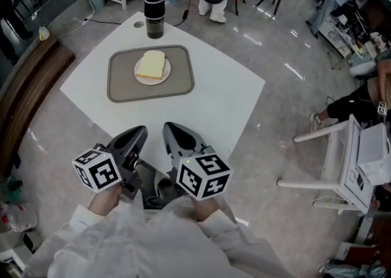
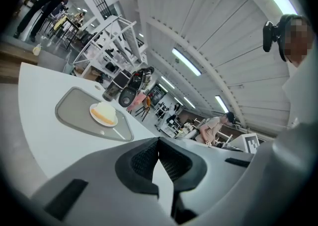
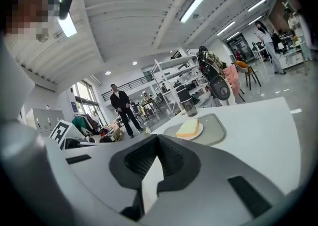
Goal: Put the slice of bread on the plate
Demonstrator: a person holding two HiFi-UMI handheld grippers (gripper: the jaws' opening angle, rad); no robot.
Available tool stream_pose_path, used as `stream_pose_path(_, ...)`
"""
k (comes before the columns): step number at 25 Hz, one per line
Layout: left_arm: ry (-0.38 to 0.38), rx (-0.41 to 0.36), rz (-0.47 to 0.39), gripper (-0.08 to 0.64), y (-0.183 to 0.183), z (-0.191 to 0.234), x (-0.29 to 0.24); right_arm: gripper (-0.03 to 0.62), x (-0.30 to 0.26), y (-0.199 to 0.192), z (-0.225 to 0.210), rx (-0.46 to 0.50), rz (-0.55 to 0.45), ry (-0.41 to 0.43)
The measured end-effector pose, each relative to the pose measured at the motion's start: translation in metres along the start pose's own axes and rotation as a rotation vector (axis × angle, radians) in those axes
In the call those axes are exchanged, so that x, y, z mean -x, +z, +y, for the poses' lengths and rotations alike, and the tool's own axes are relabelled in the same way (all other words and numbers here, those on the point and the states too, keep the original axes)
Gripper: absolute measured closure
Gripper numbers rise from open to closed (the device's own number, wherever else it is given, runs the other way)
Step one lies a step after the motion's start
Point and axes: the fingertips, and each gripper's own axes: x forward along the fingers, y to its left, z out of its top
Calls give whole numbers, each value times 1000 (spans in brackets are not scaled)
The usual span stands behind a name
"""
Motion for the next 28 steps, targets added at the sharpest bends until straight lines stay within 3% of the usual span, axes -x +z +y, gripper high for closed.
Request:
stream_pose_path(14,-29,-165,79,551,7,-9,2,580,1,-4,8,29,4,-34)
stream_pose_path(28,-54,-163,92,551,16,-1,1,580,-15,-1,13,69,25,-64)
